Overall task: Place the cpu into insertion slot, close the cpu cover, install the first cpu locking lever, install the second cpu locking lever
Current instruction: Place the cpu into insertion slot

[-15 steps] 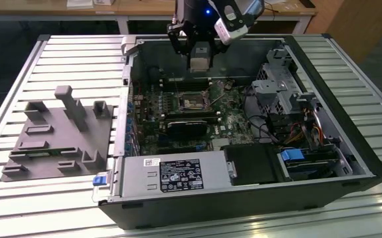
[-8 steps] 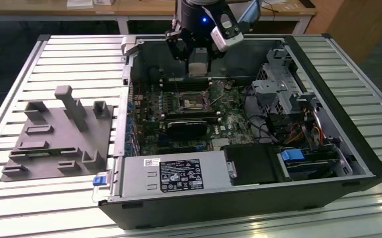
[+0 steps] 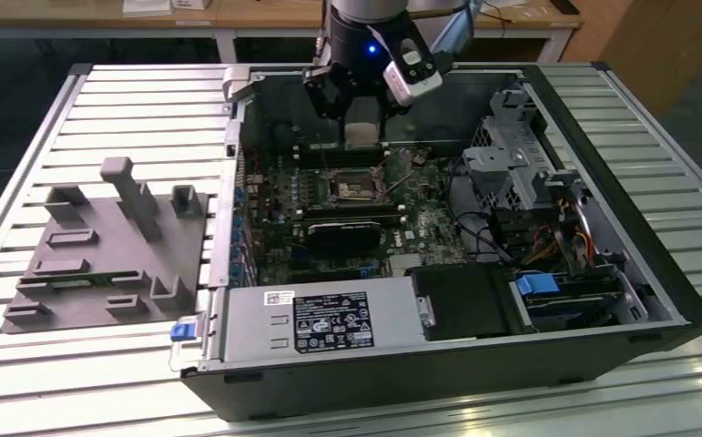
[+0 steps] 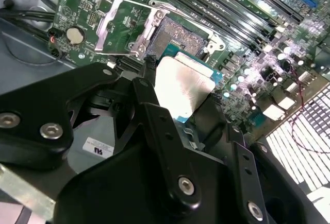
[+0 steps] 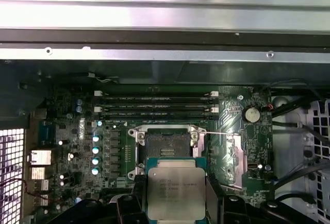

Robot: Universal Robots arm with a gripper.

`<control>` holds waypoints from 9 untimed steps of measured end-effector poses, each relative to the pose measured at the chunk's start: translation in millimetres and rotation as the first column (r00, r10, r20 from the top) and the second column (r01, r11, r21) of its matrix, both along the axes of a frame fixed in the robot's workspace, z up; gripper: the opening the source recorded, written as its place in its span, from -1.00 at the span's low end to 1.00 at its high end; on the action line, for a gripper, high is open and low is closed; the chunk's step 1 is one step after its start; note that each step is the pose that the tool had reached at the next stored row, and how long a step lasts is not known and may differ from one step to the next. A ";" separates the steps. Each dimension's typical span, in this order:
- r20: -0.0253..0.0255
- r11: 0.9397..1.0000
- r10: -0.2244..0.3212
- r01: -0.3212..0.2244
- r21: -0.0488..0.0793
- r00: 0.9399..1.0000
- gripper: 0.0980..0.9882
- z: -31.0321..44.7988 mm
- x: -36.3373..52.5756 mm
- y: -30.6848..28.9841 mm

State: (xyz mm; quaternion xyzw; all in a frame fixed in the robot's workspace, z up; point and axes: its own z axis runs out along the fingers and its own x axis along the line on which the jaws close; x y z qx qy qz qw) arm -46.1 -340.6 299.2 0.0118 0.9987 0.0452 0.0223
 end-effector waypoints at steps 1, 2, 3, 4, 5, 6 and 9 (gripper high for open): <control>0.001 1.000 -0.001 0.001 0.000 1.000 0.00 -1.8 -0.1 0.0; 0.002 1.000 -0.005 0.005 0.000 1.000 0.00 -3.6 -0.1 0.0; 0.002 1.000 -0.015 0.015 0.000 1.000 0.00 -5.0 -0.1 0.0; 0.002 1.000 -0.029 0.029 0.000 1.000 0.00 -6.1 -0.1 0.0; 0.002 0.999 -0.045 0.045 0.000 0.999 0.00 -7.0 -0.1 0.0; 0.002 0.998 -0.061 0.061 0.000 0.998 0.00 -7.9 -0.1 0.0; 0.002 0.993 -0.115 0.115 0.000 0.993 0.00 -9.9 -0.1 0.0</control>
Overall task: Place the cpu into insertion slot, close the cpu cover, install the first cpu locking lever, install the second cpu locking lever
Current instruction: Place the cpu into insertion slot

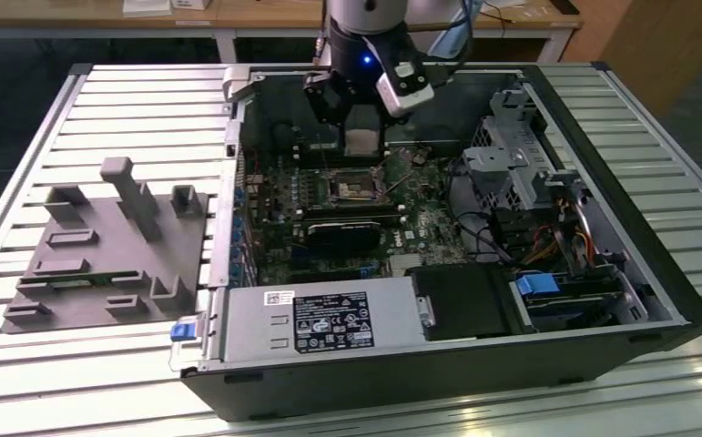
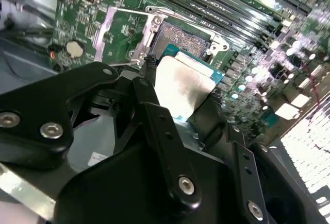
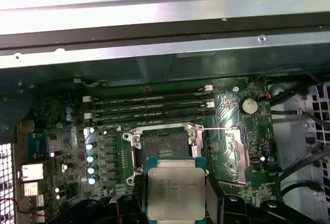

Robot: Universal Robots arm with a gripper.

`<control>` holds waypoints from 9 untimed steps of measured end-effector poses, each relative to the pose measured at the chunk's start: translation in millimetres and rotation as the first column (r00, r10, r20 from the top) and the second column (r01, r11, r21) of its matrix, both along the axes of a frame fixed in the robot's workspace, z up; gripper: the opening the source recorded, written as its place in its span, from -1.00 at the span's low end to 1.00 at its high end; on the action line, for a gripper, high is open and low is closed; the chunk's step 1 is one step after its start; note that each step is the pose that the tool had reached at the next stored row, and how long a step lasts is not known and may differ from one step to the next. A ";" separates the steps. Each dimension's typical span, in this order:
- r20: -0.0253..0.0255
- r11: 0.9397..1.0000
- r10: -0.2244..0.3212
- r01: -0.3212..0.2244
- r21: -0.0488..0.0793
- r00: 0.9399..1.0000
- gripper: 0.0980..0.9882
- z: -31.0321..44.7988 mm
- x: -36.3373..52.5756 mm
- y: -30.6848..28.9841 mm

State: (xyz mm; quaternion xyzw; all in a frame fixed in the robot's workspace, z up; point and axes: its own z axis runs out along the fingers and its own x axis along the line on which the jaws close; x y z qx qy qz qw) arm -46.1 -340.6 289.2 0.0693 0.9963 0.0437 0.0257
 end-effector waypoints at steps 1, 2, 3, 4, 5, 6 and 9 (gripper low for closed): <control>0.000 1.000 -0.017 0.017 0.000 1.000 0.00 -0.4 0.0 0.0; 0.000 0.999 -0.035 0.035 -0.001 0.999 0.00 -0.8 0.0 0.0; 0.000 0.999 -0.052 0.052 -0.002 0.999 0.00 -1.1 0.0 0.0; 0.000 0.998 -0.068 0.068 -0.002 0.998 0.00 -1.3 0.0 0.0; 0.000 0.996 -0.084 0.084 -0.003 0.996 0.00 -1.6 0.0 0.0; 0.000 0.995 -0.100 0.100 -0.004 0.995 0.00 -1.8 0.0 0.0; 0.001 0.989 -0.147 0.147 -0.006 0.989 0.00 -2.2 0.0 0.0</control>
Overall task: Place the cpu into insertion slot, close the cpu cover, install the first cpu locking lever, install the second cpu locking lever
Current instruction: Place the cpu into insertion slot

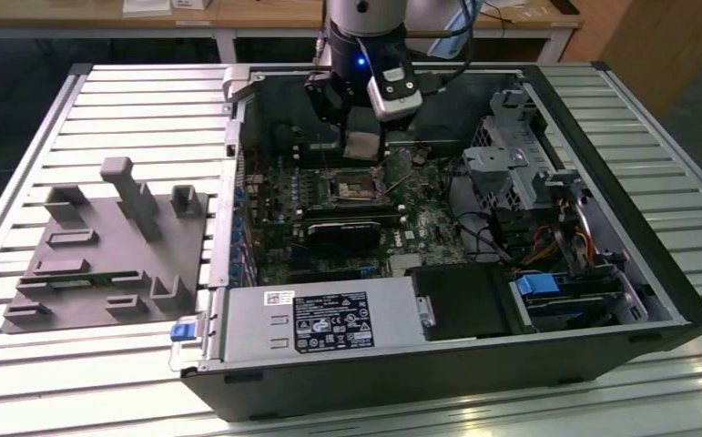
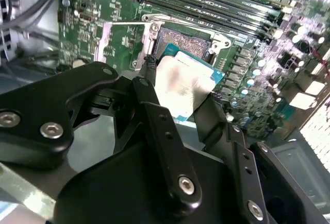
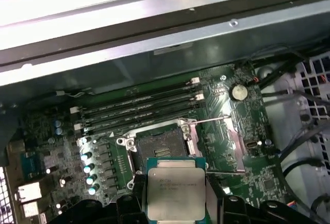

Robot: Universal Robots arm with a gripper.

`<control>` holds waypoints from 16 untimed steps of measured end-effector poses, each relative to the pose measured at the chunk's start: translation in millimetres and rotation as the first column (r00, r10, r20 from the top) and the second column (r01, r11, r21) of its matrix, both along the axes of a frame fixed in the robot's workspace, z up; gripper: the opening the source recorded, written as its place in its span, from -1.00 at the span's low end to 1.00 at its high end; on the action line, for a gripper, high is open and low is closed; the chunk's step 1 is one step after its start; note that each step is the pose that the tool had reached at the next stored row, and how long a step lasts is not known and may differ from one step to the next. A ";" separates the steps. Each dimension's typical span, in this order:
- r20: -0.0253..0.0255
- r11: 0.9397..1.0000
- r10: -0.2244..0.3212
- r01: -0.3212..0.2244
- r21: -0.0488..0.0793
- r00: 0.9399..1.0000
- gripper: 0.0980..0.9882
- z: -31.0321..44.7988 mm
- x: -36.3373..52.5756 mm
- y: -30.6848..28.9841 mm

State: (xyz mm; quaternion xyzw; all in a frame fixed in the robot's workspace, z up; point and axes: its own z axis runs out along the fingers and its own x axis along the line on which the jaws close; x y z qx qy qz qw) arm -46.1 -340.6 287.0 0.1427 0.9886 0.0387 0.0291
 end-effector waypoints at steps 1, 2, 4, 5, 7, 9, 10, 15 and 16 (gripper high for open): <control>0.000 1.000 -0.017 0.017 -0.001 1.000 0.00 -0.1 0.0 0.0; 0.000 0.999 -0.033 0.033 -0.001 0.999 0.00 -0.3 0.0 0.0; 0.000 0.998 -0.064 0.064 -0.002 0.998 0.00 -0.5 0.0 0.0; 0.000 0.997 -0.079 0.079 -0.002 0.997 0.00 -0.6 0.0 0.0; 0.000 0.994 -0.110 0.110 -0.002 0.994 0.00 -0.9 0.0 0.0; 0.000 0.990 -0.141 0.141 -0.002 0.990 0.00 -1.1 0.0 0.0; 0.000 0.988 -0.154 0.154 -0.002 0.988 0.00 -1.2 0.0 0.0; 0.000 0.974 -0.228 0.228 -0.003 0.974 0.00 -2.2 0.0 0.0; 0.000 0.970 -0.242 0.242 -0.003 0.970 0.00 -2.4 0.0 0.0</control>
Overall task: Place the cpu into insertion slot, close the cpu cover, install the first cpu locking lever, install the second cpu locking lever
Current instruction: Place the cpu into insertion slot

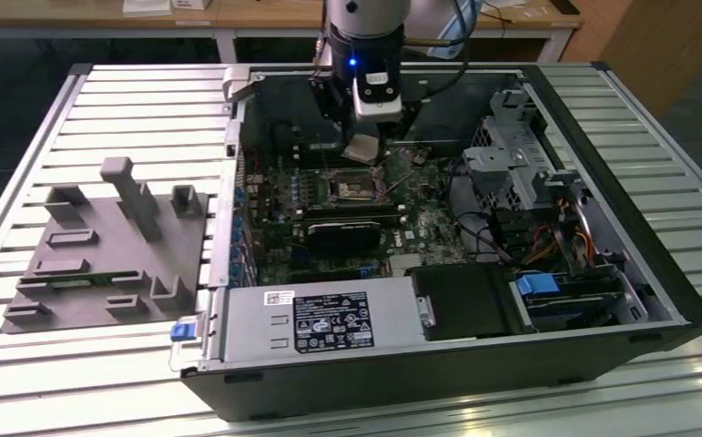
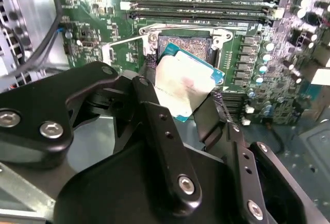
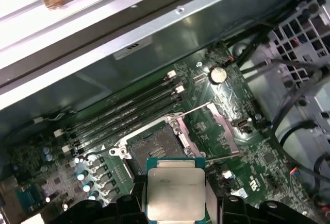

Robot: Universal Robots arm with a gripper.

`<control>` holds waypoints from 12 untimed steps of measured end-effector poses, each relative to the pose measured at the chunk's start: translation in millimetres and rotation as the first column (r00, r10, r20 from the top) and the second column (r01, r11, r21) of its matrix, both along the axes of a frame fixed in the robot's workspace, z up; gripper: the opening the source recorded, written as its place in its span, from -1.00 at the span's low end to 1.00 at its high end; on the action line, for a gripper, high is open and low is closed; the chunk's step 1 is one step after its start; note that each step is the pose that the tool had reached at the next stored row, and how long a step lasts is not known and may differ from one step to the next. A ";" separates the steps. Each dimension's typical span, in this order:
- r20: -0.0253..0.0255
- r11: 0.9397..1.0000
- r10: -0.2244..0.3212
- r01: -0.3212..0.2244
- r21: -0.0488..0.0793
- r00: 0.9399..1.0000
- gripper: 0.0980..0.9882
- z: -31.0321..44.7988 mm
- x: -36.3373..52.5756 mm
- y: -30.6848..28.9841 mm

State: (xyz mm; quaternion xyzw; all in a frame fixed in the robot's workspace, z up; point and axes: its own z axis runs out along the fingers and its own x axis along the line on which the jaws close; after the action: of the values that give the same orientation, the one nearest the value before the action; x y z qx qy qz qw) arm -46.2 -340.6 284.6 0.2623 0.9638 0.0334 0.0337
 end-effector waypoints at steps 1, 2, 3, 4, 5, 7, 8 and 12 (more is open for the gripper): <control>0.000 1.000 -0.015 0.015 0.000 1.000 0.00 -0.2 0.0 0.0; 0.000 1.000 -0.031 0.031 0.000 1.000 0.00 -0.5 0.0 0.0; 0.000 0.999 -0.047 0.047 -0.001 0.999 0.00 -0.7 0.0 0.0; 0.000 0.998 -0.063 0.063 -0.001 0.998 0.00 -0.9 0.0 0.0; 0.000 0.997 -0.080 0.080 -0.001 0.997 0.00 -1.2 0.0 0.0; 0.000 0.994 -0.112 0.112 -0.002 0.994 0.00 -1.7 0.0 0.0; 0.000 0.992 -0.127 0.127 -0.002 0.992 0.00 -1.9 0.0 0.0; 0.000 0.982 -0.189 0.189 -0.004 0.982 0.00 -2.7 0.0 0.0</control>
State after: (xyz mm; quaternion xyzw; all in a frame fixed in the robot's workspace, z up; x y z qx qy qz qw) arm -46.2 -340.6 281.9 0.3524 0.9347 0.0281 0.0373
